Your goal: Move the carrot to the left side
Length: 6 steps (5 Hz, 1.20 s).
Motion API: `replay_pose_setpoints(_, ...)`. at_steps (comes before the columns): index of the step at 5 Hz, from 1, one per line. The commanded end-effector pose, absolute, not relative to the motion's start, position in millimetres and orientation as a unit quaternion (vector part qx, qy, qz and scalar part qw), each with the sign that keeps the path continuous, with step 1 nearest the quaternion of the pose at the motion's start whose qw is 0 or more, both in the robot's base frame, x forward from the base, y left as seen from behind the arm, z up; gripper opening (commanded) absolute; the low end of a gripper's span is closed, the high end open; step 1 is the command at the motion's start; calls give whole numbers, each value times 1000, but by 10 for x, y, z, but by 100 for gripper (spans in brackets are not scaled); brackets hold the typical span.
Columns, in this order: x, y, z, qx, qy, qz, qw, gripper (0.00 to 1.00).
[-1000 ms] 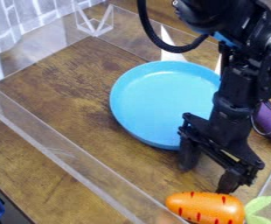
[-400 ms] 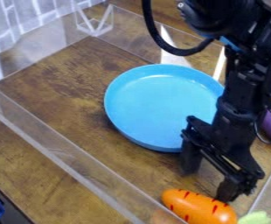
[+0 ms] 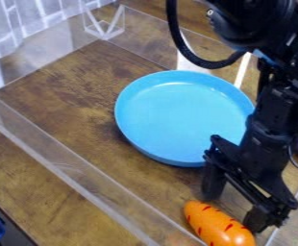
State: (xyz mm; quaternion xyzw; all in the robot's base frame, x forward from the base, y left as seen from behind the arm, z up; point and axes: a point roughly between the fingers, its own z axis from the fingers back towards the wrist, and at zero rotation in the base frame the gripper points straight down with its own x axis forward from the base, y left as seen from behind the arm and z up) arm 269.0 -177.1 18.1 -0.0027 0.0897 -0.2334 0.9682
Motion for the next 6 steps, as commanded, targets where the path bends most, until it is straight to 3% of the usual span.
replay_pose_setpoints(1,2550,-1864,179,-3,100,-249,963,100)
replay_pose_setpoints(2,2597,-1827,186,-1,104,-229,968,0)
replay_pose_setpoints(4,2618,-1760,271,5,104,-203,974,0)
replay_pose_setpoints(6,2582,-1713,533,20,97,-217,971,0)
